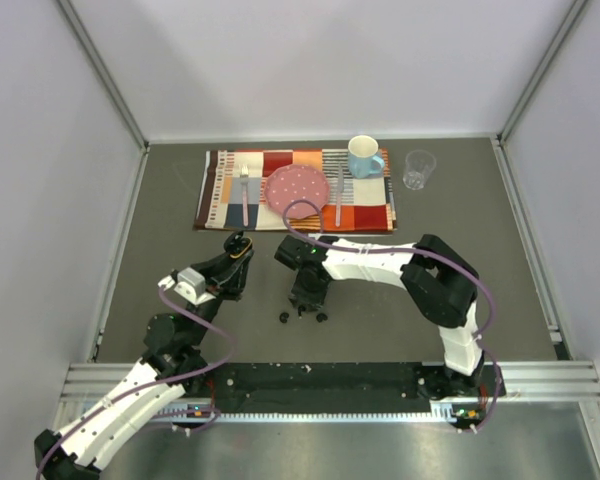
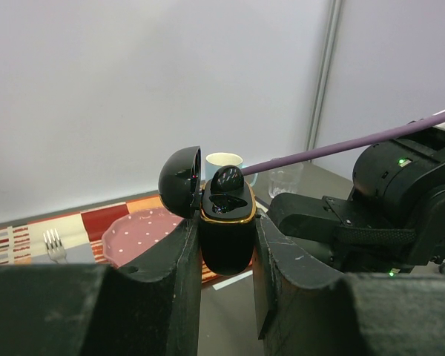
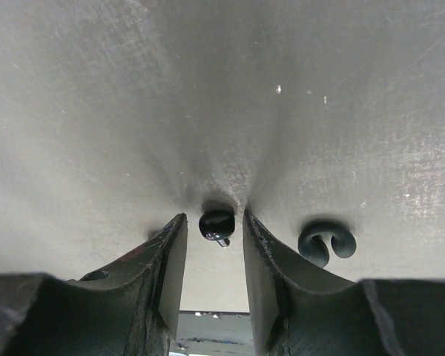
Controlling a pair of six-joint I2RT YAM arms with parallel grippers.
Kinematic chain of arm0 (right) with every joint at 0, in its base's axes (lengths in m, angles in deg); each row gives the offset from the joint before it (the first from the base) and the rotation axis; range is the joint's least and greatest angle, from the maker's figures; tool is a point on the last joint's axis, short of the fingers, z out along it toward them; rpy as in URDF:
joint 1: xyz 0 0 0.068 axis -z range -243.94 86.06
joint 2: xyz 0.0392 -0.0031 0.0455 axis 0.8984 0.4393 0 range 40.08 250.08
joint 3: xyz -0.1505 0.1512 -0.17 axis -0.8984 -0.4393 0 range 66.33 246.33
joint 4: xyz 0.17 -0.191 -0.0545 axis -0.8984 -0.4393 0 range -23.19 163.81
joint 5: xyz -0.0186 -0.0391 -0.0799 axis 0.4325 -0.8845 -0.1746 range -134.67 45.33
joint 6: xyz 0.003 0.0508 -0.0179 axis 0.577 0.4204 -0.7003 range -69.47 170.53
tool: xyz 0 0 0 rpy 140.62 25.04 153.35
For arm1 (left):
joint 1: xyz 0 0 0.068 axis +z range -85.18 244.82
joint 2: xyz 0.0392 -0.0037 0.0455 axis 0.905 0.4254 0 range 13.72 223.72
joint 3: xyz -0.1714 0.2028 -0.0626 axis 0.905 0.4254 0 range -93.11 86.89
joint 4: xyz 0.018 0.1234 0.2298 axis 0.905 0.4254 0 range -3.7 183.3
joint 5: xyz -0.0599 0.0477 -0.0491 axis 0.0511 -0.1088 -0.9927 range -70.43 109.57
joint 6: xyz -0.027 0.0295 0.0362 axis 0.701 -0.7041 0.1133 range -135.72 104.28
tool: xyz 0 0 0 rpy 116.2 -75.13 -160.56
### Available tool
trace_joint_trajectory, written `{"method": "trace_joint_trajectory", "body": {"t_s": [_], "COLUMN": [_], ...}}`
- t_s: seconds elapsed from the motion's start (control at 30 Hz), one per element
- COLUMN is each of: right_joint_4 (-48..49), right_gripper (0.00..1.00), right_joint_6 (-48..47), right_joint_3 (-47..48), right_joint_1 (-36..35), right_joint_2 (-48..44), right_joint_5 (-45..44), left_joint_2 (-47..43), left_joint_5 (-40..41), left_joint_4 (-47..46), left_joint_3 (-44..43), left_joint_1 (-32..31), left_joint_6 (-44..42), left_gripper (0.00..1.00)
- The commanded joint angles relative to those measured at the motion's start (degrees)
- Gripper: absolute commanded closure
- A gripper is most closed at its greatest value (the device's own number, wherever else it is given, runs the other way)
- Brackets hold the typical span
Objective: Insert the wireless bluetooth earbuds into the charging case
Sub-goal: Pick up the earbud from the center of the board.
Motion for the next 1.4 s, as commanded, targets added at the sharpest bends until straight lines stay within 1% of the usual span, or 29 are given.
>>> {"method": "trace_joint_trajectory", "body": {"t_s": [0.0,0.3,0.63,0.77,0.93,0.97,1.07,1.23,1.37], "right_joint_4": [-1.19,-1.36,-1.36,-1.36,-1.45,-1.36,-1.36,-1.1,-0.4], "right_gripper": [0.65,0.7,0.74,0.81,0.87,0.92,1.0,1.0,1.0], "right_joint_6": [-0.58,-0.76,-1.28,-1.37,-1.46,-2.07,-4.09,-6.9,-9.1], "right_joint_3": [2.27,2.45,2.19,2.1,1.48,1.39,1.48,1.48,0.43], "right_joint_1": [-0.43,-0.35,0.0,-0.08,0.0,-0.08,0.0,0.0,-0.17], "right_joint_2": [1.07,2.04,2.3,2.21,1.6,1.16,0.28,-1.56,-5.95], "right_joint_5": [-0.77,-0.69,-0.42,-0.25,-0.95,-1.04,-2.35,-3.85,-8.41], "left_joint_2": [-0.01,0.34,0.78,0.87,1.04,0.96,1.22,1.83,2.1], "left_joint_5": [0.64,0.9,0.9,0.99,0.9,0.82,0.81,0.55,0.11], "left_joint_4": [-1.89,-2.33,-2.68,-2.68,-2.5,-2.5,-2.5,-2.85,-2.85], "left_joint_3": [0.53,0.53,0.71,0.71,0.53,0.45,0.27,0.1,-0.26], "left_joint_1": [0.17,0.17,0.26,0.26,0.17,0.17,0.17,0.17,0.17], "left_joint_6": [-0.75,-0.75,-0.75,-0.75,-0.75,-0.75,-0.75,-0.22,0.13], "left_gripper": [1.0,1.0,1.0,1.0,1.0,1.0,1.0,1.0,1.0]}}
